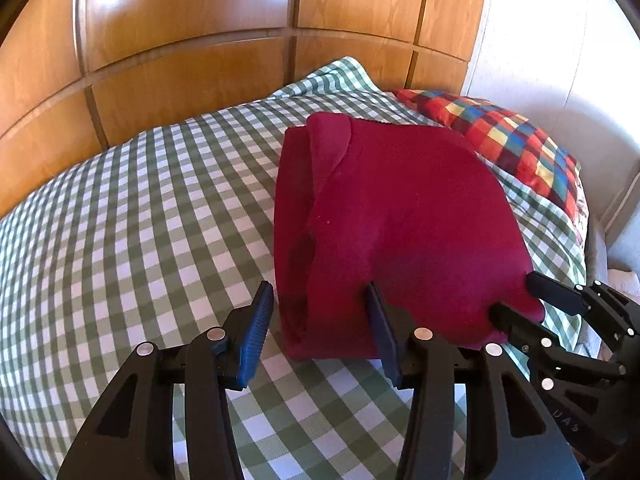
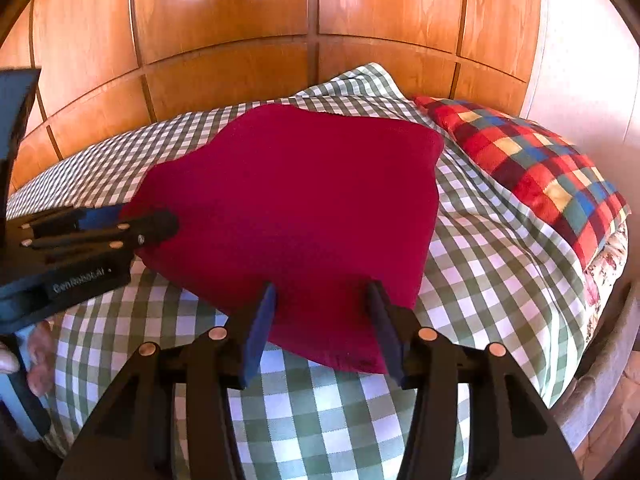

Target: Fold small clothes

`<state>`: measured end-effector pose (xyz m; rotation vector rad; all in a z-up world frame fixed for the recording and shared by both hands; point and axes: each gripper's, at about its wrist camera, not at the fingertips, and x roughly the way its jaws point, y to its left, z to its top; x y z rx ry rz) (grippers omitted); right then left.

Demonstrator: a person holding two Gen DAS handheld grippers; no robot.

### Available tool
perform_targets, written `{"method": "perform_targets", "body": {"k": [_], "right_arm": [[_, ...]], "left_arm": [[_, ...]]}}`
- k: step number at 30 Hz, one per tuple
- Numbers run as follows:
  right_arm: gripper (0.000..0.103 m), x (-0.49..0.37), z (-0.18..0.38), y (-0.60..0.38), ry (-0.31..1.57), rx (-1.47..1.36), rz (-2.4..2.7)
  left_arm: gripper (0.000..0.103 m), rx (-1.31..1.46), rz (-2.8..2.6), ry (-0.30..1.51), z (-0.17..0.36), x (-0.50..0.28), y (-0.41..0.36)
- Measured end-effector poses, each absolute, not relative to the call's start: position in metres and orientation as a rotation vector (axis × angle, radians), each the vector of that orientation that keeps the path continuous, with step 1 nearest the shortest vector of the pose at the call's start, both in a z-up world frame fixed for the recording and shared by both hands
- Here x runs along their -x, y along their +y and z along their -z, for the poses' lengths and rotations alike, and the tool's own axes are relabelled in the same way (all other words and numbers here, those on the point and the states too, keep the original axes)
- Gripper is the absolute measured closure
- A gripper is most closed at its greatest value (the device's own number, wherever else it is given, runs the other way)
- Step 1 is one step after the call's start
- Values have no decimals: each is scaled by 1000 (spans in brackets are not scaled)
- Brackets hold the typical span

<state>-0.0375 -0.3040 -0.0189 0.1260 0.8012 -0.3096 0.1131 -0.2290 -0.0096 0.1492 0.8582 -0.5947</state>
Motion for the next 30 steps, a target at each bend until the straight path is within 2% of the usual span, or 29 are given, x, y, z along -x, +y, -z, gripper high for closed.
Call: {"method": "perform_targets", "body": {"k": [2,3,5,7,10,13,17,30], "right_arm": [[38,42,12,-307,776,-170,334],[35,44,9,-308,763,-186,345],[22,50,0,-309,724,-214,379],[11,56,-10,-309,691,-243,424],[2,61,-19,-304,675,-265,480],[2,64,-24,-296,675,-262,520],[2,70,-28,-288,662,-259,566],[2,79,-37,-268,620,-237,603]], "left_arm": [[56,-134,591,842,3,-110,-224],[55,-130,588,833,0,-108,-222],[39,-115,571,804,-10,-102,-216],[29,-94,547,767,-20,-94,-208],[21,-66,520,734,-34,-84,-199],[11,-61,497,706,-44,-70,-195],[4,-72,480,675,-54,-54,-191],[4,-42,445,686,-62,-39,-173]]}}
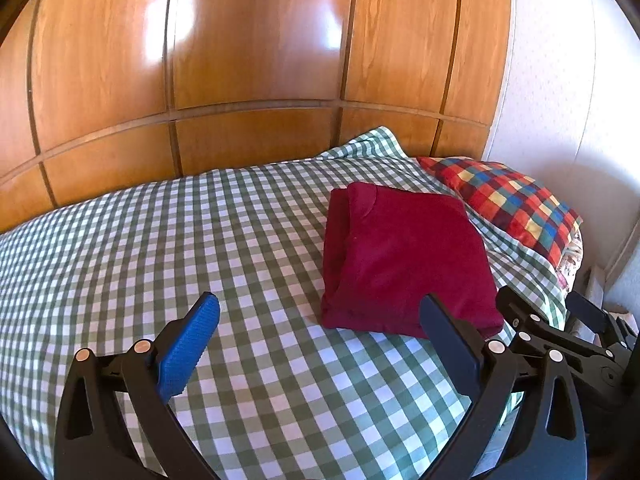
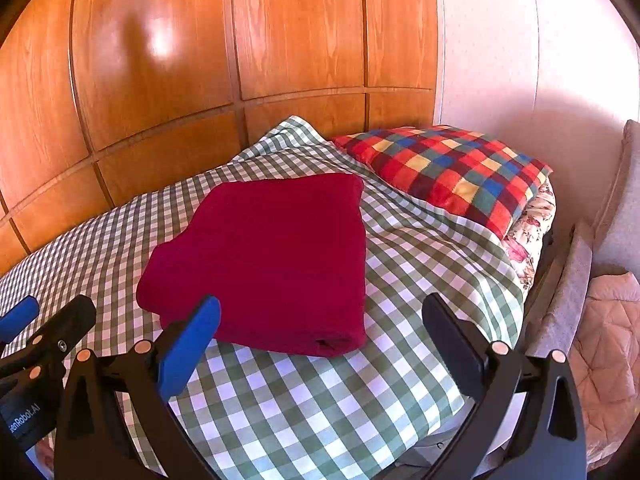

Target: Fold small clothes

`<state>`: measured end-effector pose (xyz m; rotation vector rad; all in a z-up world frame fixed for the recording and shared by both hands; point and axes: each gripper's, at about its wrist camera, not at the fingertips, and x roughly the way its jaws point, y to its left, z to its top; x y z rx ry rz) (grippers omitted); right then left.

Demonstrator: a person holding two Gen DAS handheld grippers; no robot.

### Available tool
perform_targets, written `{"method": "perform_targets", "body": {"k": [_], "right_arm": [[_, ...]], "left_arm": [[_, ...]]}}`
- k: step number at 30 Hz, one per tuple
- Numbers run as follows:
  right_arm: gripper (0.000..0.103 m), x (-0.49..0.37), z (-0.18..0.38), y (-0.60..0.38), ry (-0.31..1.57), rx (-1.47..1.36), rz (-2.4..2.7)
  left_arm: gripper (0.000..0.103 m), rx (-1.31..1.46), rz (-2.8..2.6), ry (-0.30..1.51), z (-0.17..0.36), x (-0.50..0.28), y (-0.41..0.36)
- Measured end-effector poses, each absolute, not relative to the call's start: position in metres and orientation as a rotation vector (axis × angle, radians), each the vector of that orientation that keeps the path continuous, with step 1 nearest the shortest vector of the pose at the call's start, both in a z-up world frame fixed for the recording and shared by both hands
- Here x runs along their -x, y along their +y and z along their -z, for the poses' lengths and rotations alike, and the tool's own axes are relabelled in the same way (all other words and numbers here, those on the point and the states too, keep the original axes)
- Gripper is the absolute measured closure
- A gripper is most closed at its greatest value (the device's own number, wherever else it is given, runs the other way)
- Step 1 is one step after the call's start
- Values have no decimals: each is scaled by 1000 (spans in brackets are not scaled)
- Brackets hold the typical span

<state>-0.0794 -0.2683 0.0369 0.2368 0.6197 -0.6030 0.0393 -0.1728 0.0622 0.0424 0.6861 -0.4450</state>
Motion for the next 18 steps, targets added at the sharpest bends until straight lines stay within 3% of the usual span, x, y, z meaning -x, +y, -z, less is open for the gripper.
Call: {"method": "perform_targets", "body": {"k": [18], "right_arm": [[2,81,-30,-270,637,-264,583]], "left_arm": [[4,-96,371,656,-62,-32,-175]]}}
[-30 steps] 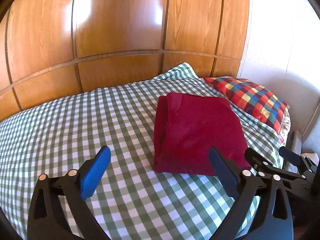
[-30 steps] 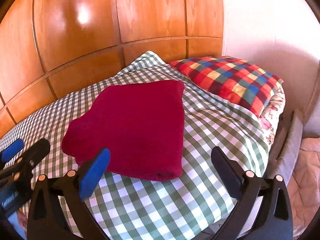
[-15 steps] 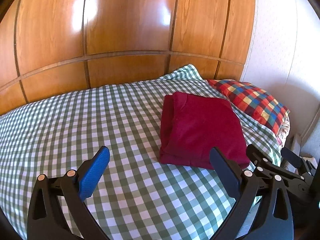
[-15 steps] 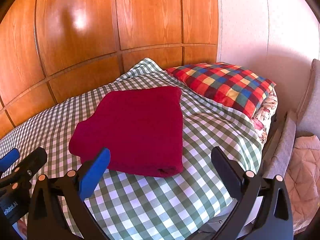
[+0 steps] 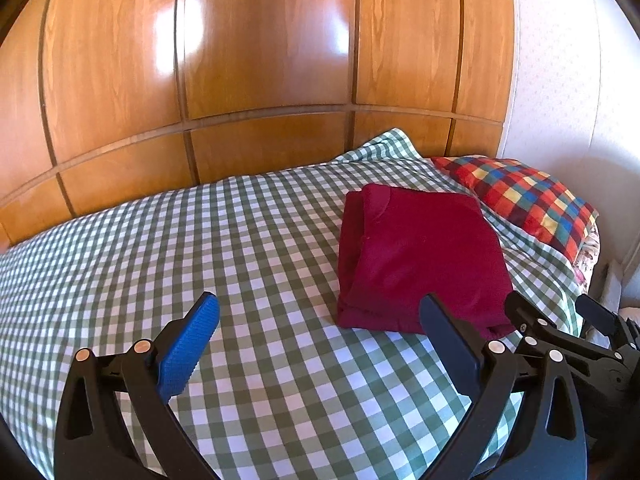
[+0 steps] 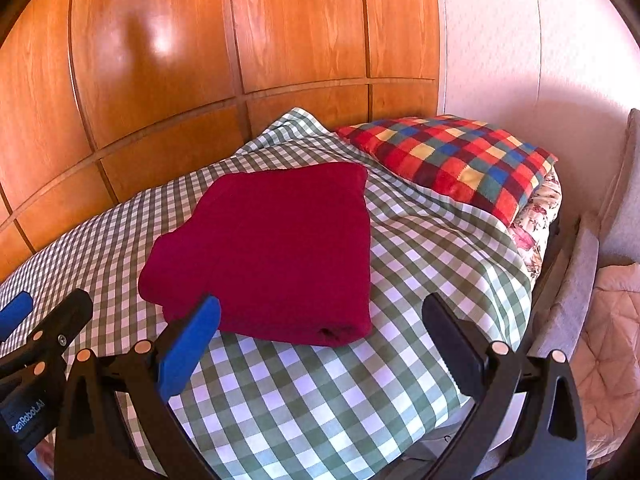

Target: Fold small clothes

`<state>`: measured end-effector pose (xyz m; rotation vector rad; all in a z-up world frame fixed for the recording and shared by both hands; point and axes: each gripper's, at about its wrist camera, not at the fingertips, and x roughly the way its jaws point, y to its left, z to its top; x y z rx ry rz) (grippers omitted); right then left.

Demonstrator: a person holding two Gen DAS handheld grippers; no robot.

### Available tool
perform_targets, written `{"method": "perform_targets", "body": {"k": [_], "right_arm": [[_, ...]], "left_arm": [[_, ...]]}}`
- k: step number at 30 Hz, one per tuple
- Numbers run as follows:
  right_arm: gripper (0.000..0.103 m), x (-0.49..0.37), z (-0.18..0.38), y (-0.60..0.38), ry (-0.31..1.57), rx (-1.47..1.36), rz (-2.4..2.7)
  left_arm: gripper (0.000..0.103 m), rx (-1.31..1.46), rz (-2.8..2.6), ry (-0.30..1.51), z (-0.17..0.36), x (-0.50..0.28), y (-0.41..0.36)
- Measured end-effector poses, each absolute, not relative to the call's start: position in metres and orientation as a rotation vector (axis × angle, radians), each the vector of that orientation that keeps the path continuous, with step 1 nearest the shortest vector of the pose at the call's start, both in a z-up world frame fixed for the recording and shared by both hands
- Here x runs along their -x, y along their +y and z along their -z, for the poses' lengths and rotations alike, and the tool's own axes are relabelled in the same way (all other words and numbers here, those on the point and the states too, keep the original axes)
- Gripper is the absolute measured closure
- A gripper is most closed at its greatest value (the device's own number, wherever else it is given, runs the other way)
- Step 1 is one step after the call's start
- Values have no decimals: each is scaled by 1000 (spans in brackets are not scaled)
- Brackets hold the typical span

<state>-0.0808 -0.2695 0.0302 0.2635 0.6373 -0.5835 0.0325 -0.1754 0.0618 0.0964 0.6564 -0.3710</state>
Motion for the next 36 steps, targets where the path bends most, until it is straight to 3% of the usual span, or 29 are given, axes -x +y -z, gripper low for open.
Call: {"method": "perform_targets", "body": {"k": [36], "right_arm": [[2,79,-31,-261,641,-261,557]], "left_arm": [[4,-95,341,610,-74,-29,-166]]}}
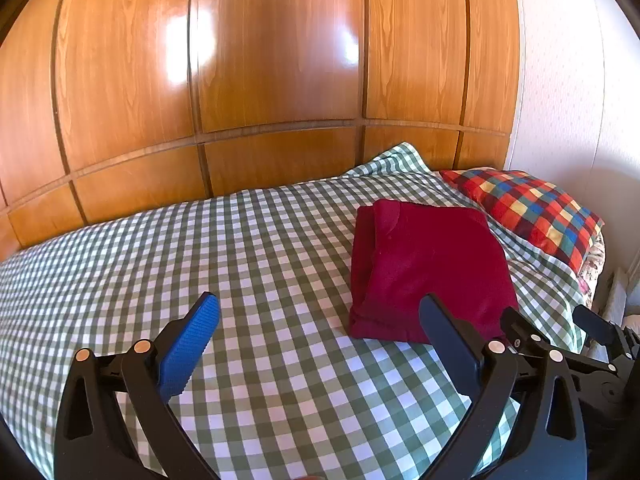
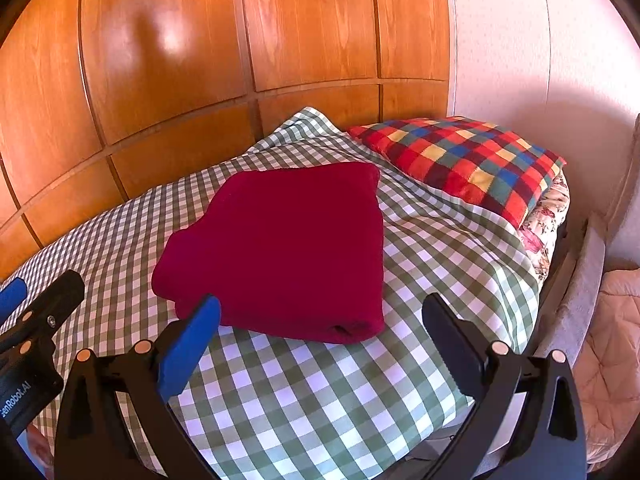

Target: Fold small clothes

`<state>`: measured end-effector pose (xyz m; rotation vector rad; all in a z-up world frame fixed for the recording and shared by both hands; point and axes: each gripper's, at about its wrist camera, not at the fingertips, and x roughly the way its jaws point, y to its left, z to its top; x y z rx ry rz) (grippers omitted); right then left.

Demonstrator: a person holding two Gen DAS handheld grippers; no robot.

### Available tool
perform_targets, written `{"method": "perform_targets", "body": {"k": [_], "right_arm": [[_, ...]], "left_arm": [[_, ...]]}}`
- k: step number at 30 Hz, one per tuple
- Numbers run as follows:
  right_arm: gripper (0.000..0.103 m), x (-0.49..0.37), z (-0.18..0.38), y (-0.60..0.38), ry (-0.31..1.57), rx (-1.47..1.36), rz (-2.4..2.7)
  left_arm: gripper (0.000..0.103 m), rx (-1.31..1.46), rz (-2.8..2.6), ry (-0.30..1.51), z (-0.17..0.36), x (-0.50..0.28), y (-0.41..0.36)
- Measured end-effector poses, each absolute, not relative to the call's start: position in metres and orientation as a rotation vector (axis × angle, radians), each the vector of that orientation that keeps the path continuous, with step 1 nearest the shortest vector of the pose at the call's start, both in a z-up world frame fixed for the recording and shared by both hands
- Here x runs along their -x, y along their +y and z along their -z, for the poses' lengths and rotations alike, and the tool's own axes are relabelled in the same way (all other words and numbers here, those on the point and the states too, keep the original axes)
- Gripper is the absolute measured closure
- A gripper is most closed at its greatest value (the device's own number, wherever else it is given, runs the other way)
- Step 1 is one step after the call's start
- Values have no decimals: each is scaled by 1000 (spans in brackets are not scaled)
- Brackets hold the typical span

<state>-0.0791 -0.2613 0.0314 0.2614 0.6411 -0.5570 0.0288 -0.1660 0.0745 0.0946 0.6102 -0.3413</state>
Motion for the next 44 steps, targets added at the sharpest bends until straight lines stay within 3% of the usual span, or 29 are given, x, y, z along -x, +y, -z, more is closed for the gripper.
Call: {"method": "perform_targets", "body": {"k": [34,44], "right_arm": [[2,74,-24,-261,666,-260,539],[2,81,-27,-323,643,-326,648]], "left_arm": [[4,-118,323,588,-73,-28,-161],[4,-76,366,712,-45,-48,-147]]}}
